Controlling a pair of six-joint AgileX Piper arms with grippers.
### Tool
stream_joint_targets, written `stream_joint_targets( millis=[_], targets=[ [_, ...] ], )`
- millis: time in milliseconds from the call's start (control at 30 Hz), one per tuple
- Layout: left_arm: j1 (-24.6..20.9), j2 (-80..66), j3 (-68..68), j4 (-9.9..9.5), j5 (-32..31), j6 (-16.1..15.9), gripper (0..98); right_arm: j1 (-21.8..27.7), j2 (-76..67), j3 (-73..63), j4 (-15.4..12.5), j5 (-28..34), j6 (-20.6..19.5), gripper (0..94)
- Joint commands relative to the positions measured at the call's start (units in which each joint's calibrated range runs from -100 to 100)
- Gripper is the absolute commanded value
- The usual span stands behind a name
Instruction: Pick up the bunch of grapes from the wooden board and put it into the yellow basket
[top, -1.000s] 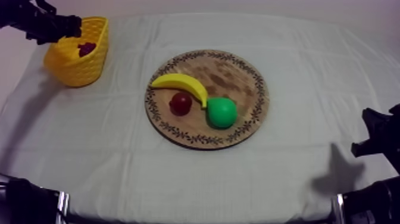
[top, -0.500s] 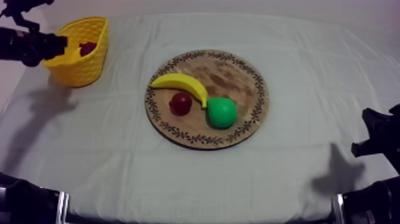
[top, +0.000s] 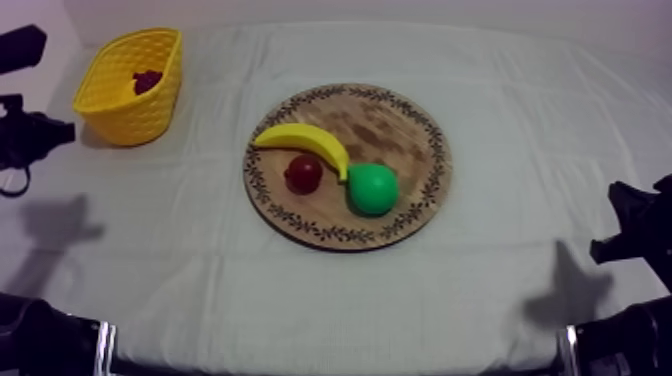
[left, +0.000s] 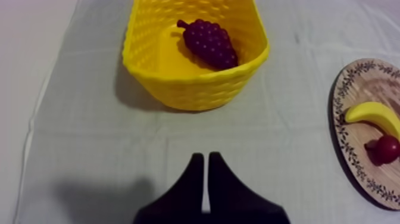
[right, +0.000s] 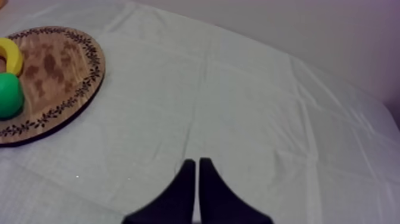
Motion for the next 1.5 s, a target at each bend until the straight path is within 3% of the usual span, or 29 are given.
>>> stream_joint_targets(
  millis=[0,300,667,1167,1467],
  targets=[
    [0.5,-8.3,4.7,-0.23,-0.2,0.2,0.1,0.0,0.0,0.0,0.0,0.0,0.0,0.2],
    [2.0,-23.6,13.3,-0.03,-0.2,-0.2,0.0,0.0,0.0,0.0,0.0,0.0,0.0,0.2],
    [1.7,-37.7,18.9,-0.61,0.5,2.4,0.0,0.0,0.0,0.0,0.0,0.0,0.0,0.2],
    [1.0,-50.1,24.1,-0.69,4.4,2.1,0.0,0.0,0.0,0.0,0.0,0.0,0.0,0.2],
    [1.0,-50.9,26.6,-0.78,2.8,1.7,0.0,0.0,0.0,0.0,0.0,0.0,0.0,0.2]
  ],
)
